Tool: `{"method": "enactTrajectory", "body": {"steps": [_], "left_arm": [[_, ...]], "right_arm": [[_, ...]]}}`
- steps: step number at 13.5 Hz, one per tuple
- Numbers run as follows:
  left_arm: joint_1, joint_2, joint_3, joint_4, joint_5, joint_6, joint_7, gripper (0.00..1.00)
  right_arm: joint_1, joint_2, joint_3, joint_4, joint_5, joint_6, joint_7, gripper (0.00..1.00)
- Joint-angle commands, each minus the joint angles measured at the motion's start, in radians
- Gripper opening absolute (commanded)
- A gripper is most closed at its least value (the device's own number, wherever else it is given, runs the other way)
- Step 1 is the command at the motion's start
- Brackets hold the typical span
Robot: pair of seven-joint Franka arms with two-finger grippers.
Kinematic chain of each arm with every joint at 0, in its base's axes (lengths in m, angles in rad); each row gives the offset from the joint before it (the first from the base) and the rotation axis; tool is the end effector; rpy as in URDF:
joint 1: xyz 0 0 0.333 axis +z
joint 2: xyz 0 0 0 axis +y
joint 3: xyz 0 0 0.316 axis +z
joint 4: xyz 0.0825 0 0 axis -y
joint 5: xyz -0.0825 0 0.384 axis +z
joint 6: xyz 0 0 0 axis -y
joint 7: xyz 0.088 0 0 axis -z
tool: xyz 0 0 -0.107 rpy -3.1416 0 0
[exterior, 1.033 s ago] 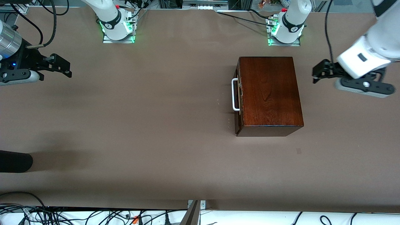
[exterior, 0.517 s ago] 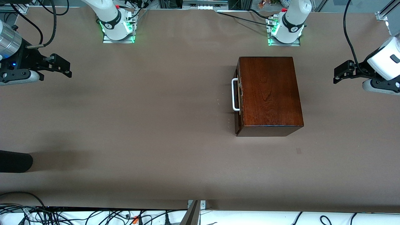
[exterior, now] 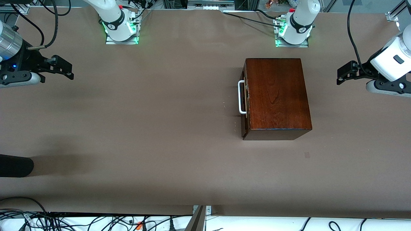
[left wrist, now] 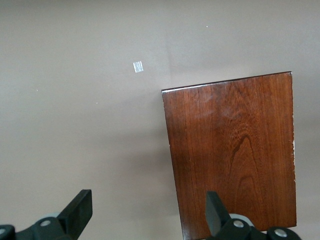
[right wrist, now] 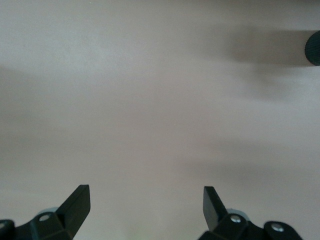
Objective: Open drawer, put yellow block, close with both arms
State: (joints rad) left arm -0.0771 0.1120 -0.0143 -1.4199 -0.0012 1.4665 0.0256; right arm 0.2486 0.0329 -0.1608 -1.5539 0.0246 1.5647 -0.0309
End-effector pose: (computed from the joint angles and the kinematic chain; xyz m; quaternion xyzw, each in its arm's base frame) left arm 0.5762 -0.0524 0.6227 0.9978 -0.0585 -0.0327 0.0003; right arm 0.5611 0.0536 0.6138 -0.9981 -0.0593 0.0111 0.0094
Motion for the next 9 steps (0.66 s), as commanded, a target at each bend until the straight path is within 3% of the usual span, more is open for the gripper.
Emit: {"method": "enactTrajectory", "body": {"steps": [1, 9], "left_arm": [[0.016, -0.031, -0.013, -0.030, -0.017, -0.005, -0.012, 1.00], [0.019, -0.028, -0.013, -0.028, -0.014, 0.002, -0.010, 1.00]], "right_arm": [[-0.009, 0.009, 0.006, 0.021, 0.001, -0.005, 0.014, 1.00], [-0.008, 0.009, 0.006, 0.021, 0.001, -0.005, 0.014, 1.00]]}}
